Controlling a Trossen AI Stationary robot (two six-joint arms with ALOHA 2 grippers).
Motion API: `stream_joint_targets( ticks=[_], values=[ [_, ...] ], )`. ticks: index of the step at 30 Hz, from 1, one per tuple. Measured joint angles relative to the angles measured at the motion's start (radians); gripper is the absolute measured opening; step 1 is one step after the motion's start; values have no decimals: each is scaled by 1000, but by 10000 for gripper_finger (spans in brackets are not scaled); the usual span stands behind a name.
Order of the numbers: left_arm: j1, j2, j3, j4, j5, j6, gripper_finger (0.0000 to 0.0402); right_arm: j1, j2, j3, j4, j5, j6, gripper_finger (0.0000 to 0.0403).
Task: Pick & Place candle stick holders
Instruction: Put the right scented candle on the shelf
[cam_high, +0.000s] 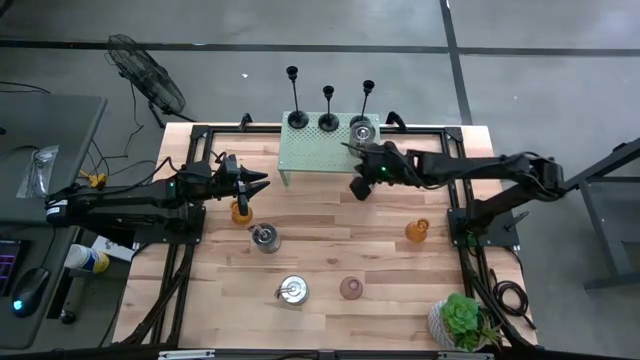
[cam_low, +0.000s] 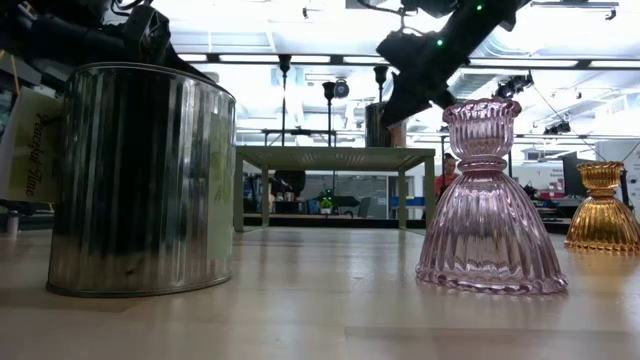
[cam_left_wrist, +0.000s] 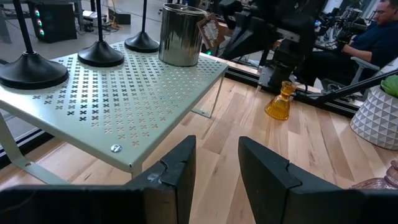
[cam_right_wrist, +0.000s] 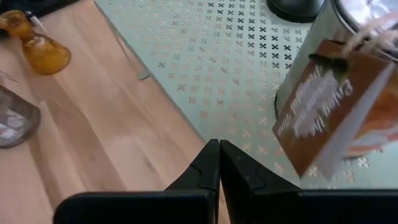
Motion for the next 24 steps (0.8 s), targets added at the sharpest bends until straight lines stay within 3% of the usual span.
stream_joint_targets(
  ticks=[11,24],
  values=[
    [0,0,0,0,0,0,118,-41,35,0,37,131,-6,2],
    [0,0,0,0,0,0,118,-85,35,0,71,130,-5,2]
  ],
)
